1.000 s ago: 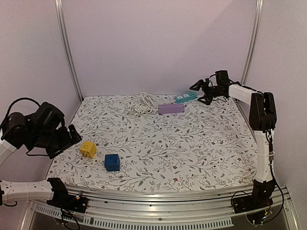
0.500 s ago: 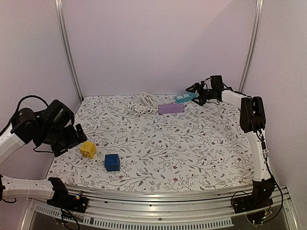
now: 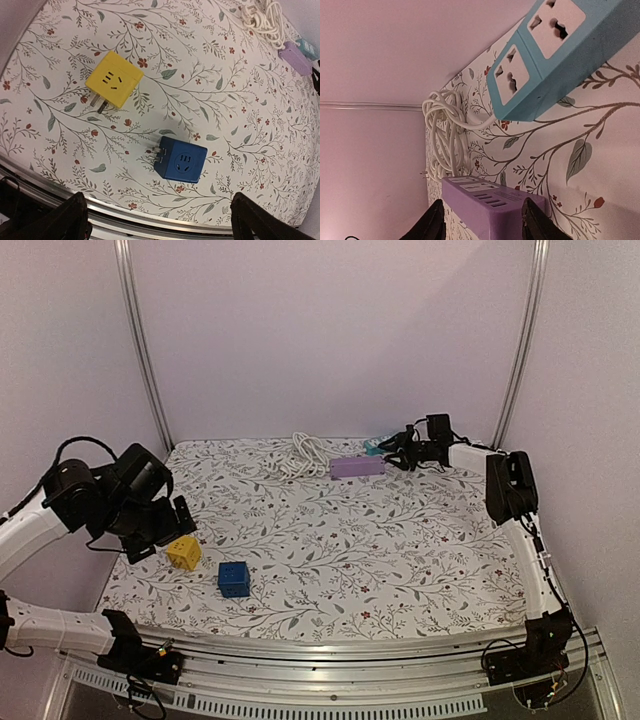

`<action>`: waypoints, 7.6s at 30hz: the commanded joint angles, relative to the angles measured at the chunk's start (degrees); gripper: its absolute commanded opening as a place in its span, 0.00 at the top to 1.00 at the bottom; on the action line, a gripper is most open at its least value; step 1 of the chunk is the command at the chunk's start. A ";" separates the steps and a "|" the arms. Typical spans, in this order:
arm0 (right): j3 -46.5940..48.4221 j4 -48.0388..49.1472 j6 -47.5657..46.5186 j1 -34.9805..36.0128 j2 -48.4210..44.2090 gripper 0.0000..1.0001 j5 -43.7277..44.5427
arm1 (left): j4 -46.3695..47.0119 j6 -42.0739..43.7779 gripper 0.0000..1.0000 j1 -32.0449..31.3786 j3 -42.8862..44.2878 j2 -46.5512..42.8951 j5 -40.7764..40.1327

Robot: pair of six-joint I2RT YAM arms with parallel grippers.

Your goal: Insert the plug

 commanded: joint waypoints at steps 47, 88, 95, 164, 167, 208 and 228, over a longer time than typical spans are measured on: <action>-12.27 -19.81 -30.45 13.69 -14.10 0.40 -6.90 | 5.20 10.11 0.00 -0.41 0.00 4.88 2.07; -28.74 -31.08 -42.55 30.13 -31.13 0.88 42.79 | 11.19 7.56 0.00 -0.32 -3.53 2.60 7.14; -36.96 -29.36 -39.57 32.00 -39.48 0.91 48.51 | 15.36 -0.02 0.01 -0.24 2.67 9.70 8.14; -42.89 -34.43 -37.64 48.68 -50.94 1.00 68.04 | 41.00 -20.73 0.79 -4.20 33.91 64.77 35.68; -42.43 -35.19 -37.46 48.80 -50.92 0.89 68.09 | 42.22 -20.72 0.92 -4.19 32.74 64.57 36.57; -50.77 -36.51 -11.53 35.84 -61.17 0.01 32.01 | 80.84 -15.60 1.00 -2.04 15.47 55.04 43.57; -48.85 -35.22 -11.59 35.45 -58.28 0.42 30.34 | 81.33 -12.73 1.00 -1.73 12.14 51.21 45.44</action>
